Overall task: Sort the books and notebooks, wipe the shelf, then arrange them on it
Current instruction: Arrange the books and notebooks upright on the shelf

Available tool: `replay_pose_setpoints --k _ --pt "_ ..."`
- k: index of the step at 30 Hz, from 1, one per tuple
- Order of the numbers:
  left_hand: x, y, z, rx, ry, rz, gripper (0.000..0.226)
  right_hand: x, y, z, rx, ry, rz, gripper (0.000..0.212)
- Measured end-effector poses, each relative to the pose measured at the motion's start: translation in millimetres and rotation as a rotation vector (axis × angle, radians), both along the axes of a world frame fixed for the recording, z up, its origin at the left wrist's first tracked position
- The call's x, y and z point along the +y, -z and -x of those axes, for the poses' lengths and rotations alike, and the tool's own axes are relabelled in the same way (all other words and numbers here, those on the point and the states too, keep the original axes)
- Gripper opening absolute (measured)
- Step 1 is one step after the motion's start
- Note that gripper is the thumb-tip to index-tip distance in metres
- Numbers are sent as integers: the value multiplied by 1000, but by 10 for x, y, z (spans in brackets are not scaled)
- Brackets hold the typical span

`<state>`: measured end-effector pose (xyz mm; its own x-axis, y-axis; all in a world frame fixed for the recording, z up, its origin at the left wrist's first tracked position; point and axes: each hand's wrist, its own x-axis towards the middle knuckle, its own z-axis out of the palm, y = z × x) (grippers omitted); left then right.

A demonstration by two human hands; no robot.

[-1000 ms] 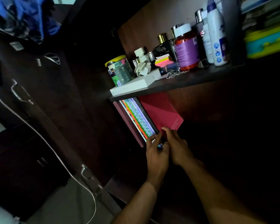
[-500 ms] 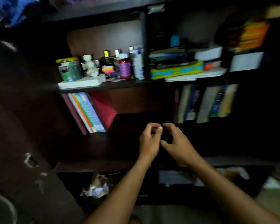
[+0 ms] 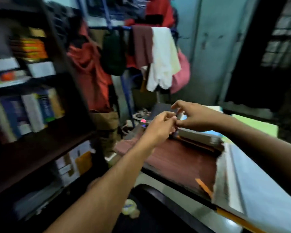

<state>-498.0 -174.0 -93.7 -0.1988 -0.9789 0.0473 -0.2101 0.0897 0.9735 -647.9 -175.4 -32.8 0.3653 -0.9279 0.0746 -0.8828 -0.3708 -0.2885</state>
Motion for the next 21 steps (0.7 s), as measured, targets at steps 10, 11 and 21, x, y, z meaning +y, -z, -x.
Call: replay_pose_setpoints --k 10,11,21 --pt "291 565 990 -316 270 -155 76 1117 712 2216 -64 741 -16 108" --pt "360 645 1100 -318 306 -228 91 1259 877 2386 -106 827 -66 122" --pt "656 1035 1530 -160 424 -386 68 1580 1615 2335 -1072 795 -423 33"
